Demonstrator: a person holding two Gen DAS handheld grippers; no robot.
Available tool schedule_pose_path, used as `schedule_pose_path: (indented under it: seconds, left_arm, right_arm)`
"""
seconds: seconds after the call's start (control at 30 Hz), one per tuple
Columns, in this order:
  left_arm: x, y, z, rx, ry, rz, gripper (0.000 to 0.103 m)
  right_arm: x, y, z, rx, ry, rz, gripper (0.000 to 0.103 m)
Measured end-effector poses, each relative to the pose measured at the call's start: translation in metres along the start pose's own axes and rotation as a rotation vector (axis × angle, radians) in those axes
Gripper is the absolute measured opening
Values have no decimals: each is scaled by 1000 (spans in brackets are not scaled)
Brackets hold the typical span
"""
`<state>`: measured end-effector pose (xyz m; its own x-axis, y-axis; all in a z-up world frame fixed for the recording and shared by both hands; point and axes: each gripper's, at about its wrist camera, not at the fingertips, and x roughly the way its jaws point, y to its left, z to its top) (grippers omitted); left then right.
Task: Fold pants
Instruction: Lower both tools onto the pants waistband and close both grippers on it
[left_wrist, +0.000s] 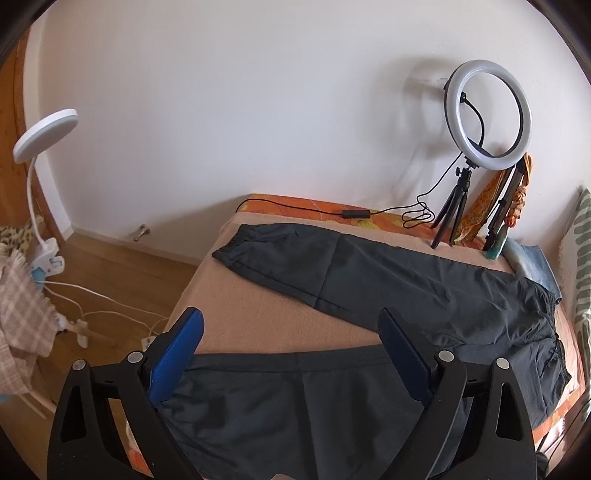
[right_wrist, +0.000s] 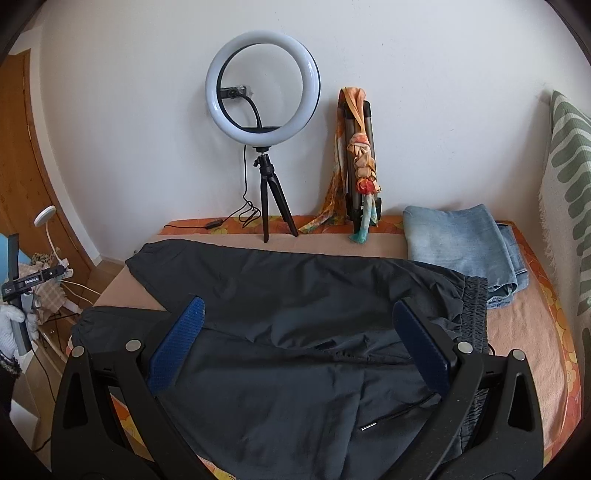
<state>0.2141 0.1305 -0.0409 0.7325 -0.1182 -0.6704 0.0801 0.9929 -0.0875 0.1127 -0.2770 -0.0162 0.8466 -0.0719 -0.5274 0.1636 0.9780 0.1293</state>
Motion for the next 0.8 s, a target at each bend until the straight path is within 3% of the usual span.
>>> schedule_pose_path:
  seconds: [0.2,0.43,0.8]
  left_arm:
    - [57,15,38,-2,52,-24,94]
    - [129,46,70,-100,123,-26,91]
    - [252,57,96,-118,236,39,84]
  right_arm:
    - [58,-20,18,29,90,14,103]
    - [131,-27,35,23,153,37,103]
    - [257,-3,51,-109,278,48,103]
